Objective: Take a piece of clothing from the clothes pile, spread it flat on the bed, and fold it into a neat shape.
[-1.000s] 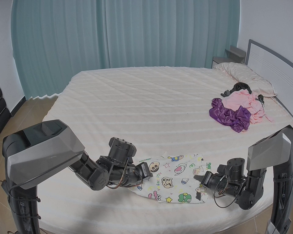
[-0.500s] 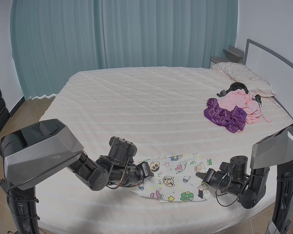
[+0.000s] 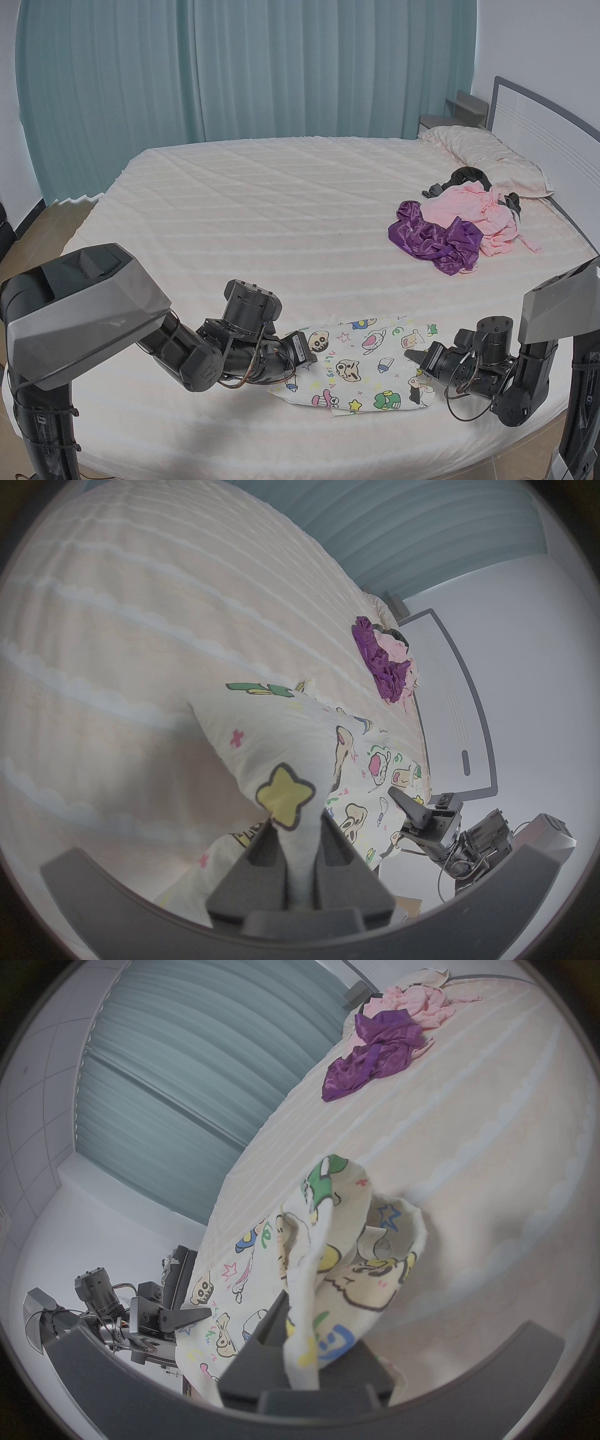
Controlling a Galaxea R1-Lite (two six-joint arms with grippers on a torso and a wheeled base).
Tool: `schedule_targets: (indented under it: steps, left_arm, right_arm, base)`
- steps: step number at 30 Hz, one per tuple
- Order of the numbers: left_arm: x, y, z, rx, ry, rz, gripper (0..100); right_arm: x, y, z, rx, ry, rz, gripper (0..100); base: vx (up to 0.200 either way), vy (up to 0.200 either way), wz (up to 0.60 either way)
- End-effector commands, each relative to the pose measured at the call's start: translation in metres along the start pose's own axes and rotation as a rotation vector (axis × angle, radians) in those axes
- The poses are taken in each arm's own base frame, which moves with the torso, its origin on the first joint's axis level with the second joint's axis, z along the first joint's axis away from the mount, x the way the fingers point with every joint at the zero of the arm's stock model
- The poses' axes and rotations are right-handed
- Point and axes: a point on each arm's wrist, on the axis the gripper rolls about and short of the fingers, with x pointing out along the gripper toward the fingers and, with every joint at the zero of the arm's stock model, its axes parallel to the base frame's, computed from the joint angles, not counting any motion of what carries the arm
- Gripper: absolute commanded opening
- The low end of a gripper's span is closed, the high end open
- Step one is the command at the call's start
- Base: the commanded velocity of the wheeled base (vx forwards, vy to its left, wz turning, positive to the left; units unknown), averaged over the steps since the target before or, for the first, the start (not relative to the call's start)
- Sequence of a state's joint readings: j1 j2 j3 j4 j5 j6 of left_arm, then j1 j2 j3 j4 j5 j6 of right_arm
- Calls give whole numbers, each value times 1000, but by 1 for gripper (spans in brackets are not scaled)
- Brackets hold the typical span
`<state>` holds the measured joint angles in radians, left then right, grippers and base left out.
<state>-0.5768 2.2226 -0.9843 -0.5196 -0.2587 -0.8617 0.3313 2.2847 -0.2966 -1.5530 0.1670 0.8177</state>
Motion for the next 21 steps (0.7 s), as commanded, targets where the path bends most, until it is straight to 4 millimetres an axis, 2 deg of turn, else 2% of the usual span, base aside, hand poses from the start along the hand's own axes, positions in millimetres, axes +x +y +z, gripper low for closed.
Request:
schedule_targets:
  steps: [1,21]
  left_arm:
    - [0,0,0,0,-2,-1,0]
    - [1,0,1,-2,-4,-2,0]
  right_arm:
    - [-1,1,1,-2,-8,6,0]
    - [-2,1,9,0,-67,-16,0]
  base:
    - [0,-200,0]
    - [0,-200,0]
